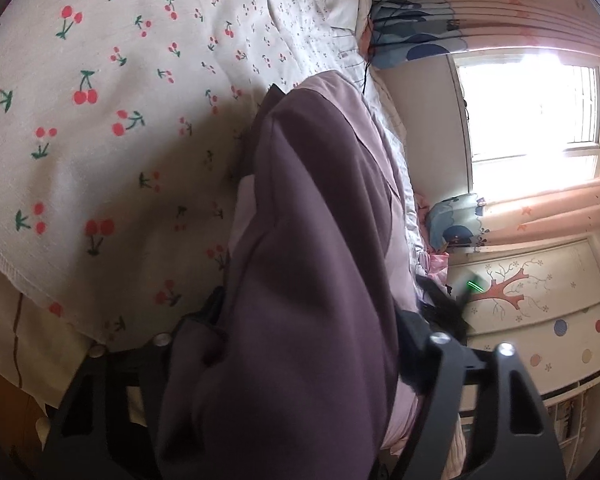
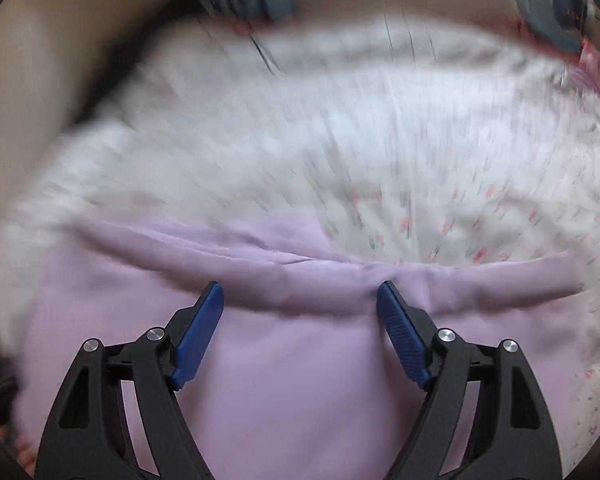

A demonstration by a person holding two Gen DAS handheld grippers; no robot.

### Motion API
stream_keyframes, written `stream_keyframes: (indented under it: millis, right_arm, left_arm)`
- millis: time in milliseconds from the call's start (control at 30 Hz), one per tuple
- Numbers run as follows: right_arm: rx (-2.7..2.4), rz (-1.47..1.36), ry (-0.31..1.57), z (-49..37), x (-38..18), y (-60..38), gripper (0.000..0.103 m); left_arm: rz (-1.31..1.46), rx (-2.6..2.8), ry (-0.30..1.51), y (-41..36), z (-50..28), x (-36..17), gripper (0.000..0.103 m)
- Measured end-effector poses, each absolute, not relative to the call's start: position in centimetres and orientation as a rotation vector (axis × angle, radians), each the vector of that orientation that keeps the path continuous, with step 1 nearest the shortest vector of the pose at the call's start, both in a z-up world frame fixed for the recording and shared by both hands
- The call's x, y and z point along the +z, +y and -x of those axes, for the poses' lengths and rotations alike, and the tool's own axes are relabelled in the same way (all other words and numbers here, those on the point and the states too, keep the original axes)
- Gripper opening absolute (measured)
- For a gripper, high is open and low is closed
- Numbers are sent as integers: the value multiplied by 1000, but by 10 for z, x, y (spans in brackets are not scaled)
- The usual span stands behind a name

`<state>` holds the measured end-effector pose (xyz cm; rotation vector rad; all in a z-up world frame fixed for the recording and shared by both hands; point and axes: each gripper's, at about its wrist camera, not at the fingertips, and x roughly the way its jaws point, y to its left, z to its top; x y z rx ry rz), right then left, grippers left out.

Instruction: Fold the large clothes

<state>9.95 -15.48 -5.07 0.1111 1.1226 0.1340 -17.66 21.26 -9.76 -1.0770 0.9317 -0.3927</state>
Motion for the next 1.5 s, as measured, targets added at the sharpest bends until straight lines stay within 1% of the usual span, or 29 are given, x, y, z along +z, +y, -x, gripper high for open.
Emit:
stream_keyframes:
  millis: [67,133,233,267,300,367,400,433,467,567,600,667,700,733,800,833,867,933,1000,1067,1133,1167,1233,1333,1400,1467,1500]
  right_arm:
    - [117,-113,1120,-103,-52,-156,84]
    - [111,-113,1103,-100,-37,-158,84]
    - [149,-57,1007,-102,-3,-142,84]
    - [149,-42,1005,-108,-2,-137,84]
    - [145,-30,1024,-117,-8,-133,84]
    - [112,-4,1115,-139,-39,-126,85]
    - [100,8,1153,-149,-53,-124,88]
    - [91,-7,1175,-153,-63,-126,92]
    - [89,-38,1177,-154,-59,-130,92]
    - [150,-86,1094,-132,-23,-138,91]
    - [196,-60,1031,-108,-1,-138,91]
    - [235,-23,961,-65,24,-135,91]
    - [247,-13,942,-44,29,-134,91]
    - [257,10,957,-25,23,-131,91]
    - [243,89,1042,-12,-9,-120,92]
    - [248,114,1065,-11,-27,-118,96]
    - [245,99,1067,-13,-29,-120,96]
    - [226,67,1071,-12,-14,-122,95]
    - [256,57,1002,8,13,-119,95]
    - [251,61,970,32,15,-115,95]
    - [258,74,1026,40,-9,-110,96]
    - [260,96,1017,42,-17,-107,96]
    - [258,66,1017,41,-7,-110,95]
    - [224,78,925,52,23,-115,95]
    - [183,113,951,51,13,-116,95]
    - [190,135,1034,46,-15,-117,97]
    - [195,131,1030,46,-18,-118,97]
  left_arm:
    - [1052,-394,922,211,176,-92,63]
    - [1057,-392,930,215,176,-96,63]
    - [1062,-409,934,217,178,-100,63]
    - [1075,-410,935,218,177,-101,66]
    - [1100,-407,933,219,176,-104,72]
    - [1138,-385,931,220,176,-108,77]
    - [1151,-378,923,219,175,-109,79]
    - [1157,-379,918,218,174,-108,80]
    - [1157,-374,914,216,173,-106,80]
    - [1129,-370,926,213,171,-102,80]
    - [1127,-373,928,213,171,-102,80]
    - [1124,-379,928,213,170,-104,80]
    - [1125,-378,924,213,171,-104,80]
    - [1127,-372,916,213,172,-104,80]
    - [1128,-354,907,212,175,-104,80]
    - [1128,-356,899,211,175,-102,80]
    - [1118,-357,892,208,175,-99,78]
    - [1095,-335,893,206,175,-92,74]
    - [1089,-338,895,207,176,-92,69]
    - [1083,-343,896,208,177,-93,68]
    - [1083,-340,891,209,179,-96,67]
    - [1083,-342,890,207,179,-96,67]
    - [1058,-334,881,204,181,-92,66]
    - [1073,-339,885,208,181,-93,64]
    - [1070,-340,884,208,181,-94,64]
    - [1079,-343,880,208,182,-95,64]
    - [1073,-346,878,206,183,-94,64]
